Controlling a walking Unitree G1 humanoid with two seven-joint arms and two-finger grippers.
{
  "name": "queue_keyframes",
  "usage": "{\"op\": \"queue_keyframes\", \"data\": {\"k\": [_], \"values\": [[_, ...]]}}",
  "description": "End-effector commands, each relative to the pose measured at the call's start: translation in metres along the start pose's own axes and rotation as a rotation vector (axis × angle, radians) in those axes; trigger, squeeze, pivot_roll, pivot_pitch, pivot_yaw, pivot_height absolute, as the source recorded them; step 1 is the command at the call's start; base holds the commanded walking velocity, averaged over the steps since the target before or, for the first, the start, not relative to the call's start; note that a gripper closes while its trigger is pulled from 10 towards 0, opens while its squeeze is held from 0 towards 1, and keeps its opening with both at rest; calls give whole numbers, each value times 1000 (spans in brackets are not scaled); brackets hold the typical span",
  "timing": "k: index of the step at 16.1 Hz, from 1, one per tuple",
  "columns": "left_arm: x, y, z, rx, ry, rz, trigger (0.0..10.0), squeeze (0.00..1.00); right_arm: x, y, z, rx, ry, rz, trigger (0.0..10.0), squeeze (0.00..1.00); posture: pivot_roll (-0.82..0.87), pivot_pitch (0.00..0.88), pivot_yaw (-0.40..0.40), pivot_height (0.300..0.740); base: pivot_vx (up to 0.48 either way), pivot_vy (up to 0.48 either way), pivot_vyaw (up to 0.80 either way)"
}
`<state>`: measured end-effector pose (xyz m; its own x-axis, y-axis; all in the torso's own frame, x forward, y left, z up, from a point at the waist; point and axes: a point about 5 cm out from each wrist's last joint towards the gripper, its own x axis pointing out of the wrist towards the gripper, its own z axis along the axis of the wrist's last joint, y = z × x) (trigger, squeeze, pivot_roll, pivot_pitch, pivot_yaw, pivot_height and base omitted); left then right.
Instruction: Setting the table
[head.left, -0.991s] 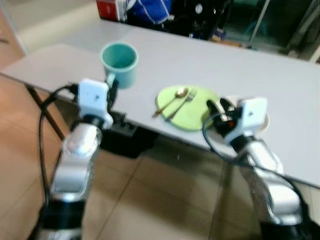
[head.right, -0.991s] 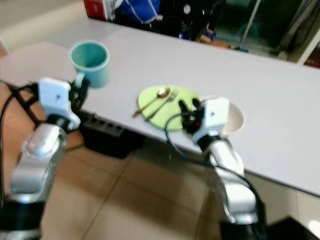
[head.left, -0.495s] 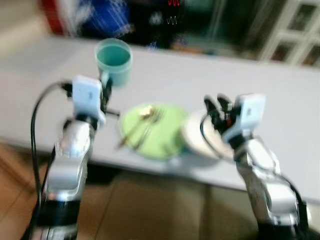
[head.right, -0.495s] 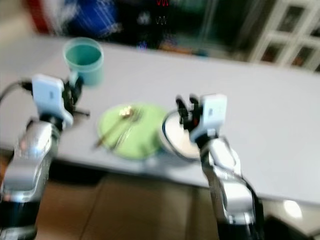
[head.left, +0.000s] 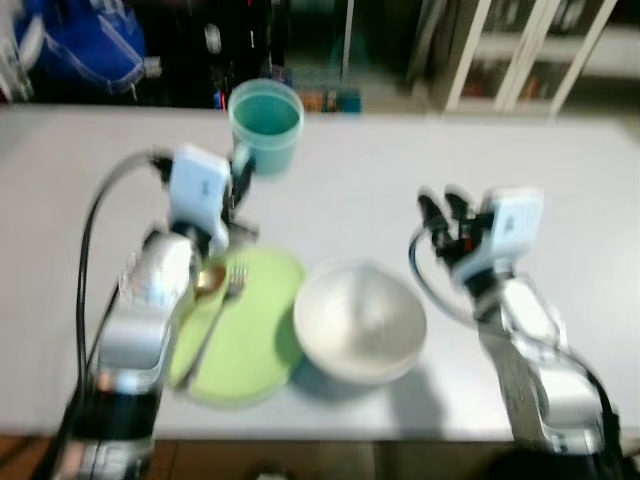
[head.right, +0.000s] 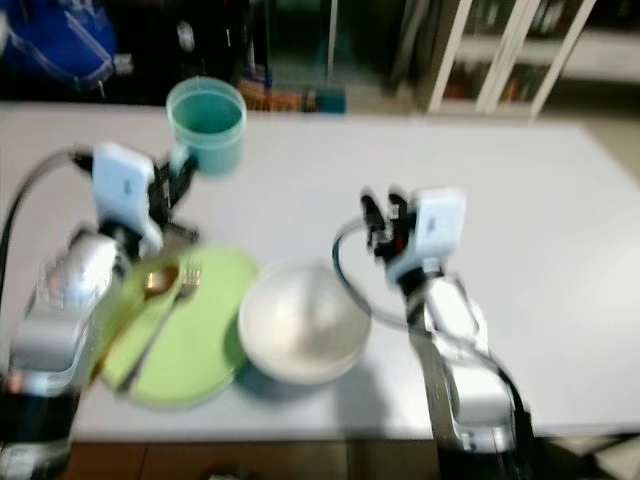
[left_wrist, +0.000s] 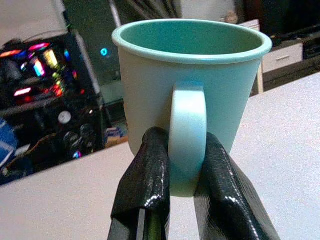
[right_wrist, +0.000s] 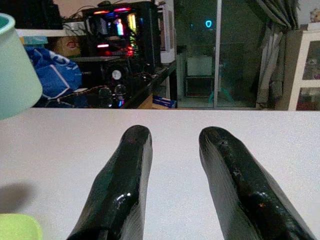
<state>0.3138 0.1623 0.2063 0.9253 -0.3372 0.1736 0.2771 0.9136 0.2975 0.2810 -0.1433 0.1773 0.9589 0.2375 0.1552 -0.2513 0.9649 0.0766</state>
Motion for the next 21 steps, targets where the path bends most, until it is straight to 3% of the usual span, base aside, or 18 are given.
{"op": "queue_keyframes", "data": {"k": [1, 5, 8, 10, 13, 15, 17, 21], "values": [[6, -4, 8, 3, -28, -42, 10000, 0, -3, -8, 4, 0, -19, -22, 10000, 0, 44, 0, -9, 740, 0, 0, 0], [22, 0, 4, -2, 21, -187, 10000, 0, -3, -7, 9, -7, -23, 25, 10000, 0, 40, 0, 2, 740, 0, 0, 0], [43, 14, -10, 44, 74, -213, 10000, 0, -9, -4, 13, -27, 0, 123, 10000, 0, 27, 0, 6, 740, 0, 0, 0], [56, 17, -16, 10, 98, -246, 10000, 0, -13, -3, 18, -42, 6, 176, 10000, 0, 11, 0, 10, 740, 0, 0, 0], [68, 15, -26, -131, 105, -272, 10000, 0, -22, 2, 25, -49, 27, 268, 10000, 0, -27, 0, 27, 740, 0, 0, 0], [72, 9, -34, -212, 109, -277, 10000, 0, -32, 10, 28, -46, 59, 358, 10000, 0, -56, 0, 33, 740, 0, 0, 0], [70, 0, -46, -180, 167, -327, 10000, 0, -45, 12, 29, -53, 111, 418, 10000, 0, -77, 19, 28, 740, 0, 0, 0], [63, -4, -61, -92, 259, -407, 10000, 0, -54, 16, 30, -52, 165, 458, 10000, 0, -83, 66, 17, 740, 0, 0, 0]]}}
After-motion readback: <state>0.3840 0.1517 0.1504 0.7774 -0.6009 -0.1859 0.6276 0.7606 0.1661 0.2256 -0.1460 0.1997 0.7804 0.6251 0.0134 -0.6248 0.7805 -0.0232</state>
